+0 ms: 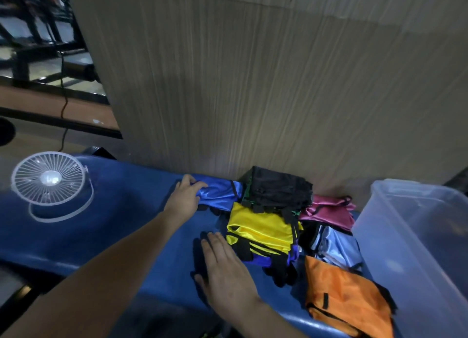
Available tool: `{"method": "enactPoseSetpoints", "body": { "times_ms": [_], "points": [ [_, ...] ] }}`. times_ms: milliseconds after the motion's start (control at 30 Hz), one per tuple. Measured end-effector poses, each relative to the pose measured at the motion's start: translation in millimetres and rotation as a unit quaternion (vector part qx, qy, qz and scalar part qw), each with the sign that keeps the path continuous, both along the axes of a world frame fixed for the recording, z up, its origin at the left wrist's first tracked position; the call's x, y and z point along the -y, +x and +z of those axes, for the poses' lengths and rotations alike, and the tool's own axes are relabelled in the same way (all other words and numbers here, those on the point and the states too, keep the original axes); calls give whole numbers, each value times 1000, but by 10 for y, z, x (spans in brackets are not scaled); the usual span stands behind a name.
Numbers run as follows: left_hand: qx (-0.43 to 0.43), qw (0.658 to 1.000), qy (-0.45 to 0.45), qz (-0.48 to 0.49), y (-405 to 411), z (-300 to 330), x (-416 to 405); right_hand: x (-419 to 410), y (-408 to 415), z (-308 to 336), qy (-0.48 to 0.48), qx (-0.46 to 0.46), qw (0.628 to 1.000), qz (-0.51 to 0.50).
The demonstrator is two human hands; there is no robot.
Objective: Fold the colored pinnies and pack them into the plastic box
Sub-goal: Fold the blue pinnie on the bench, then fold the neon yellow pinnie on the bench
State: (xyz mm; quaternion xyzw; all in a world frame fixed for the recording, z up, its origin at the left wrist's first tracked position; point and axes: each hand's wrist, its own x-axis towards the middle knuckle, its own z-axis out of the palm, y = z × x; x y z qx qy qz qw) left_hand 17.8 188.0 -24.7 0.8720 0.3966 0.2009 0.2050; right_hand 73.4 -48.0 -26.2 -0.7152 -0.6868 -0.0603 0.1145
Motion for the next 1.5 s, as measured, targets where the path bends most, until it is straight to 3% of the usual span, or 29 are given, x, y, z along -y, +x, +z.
{"method": "enactPoseSetpoints", "body": {
  "times_ms": [567,767,1000,1133,1333,1500],
  "points": [
    [20,996,74,-46,-1058,49,888,85,-20,109,-9,-41,999,16],
    [-12,994,91,-66,-1400,28,1477,352,-91,42,-18,-30,999,28],
    [-80,981,162,-74,-1608,-142,1925,712,-209,-159,-31,-7,998,51],
    [-119,956,223,-147,-1747,-212,2130,960,-285,-413,-13,1,997,79],
    [-285,925,150,-202,-1974,-685,2179,1182,-332,-915,43,-7,987,156],
    [-366,910,54,-186,-1949,-1417,2282,1223,-298,-1557,-69,-45,985,149]
  ]
}}
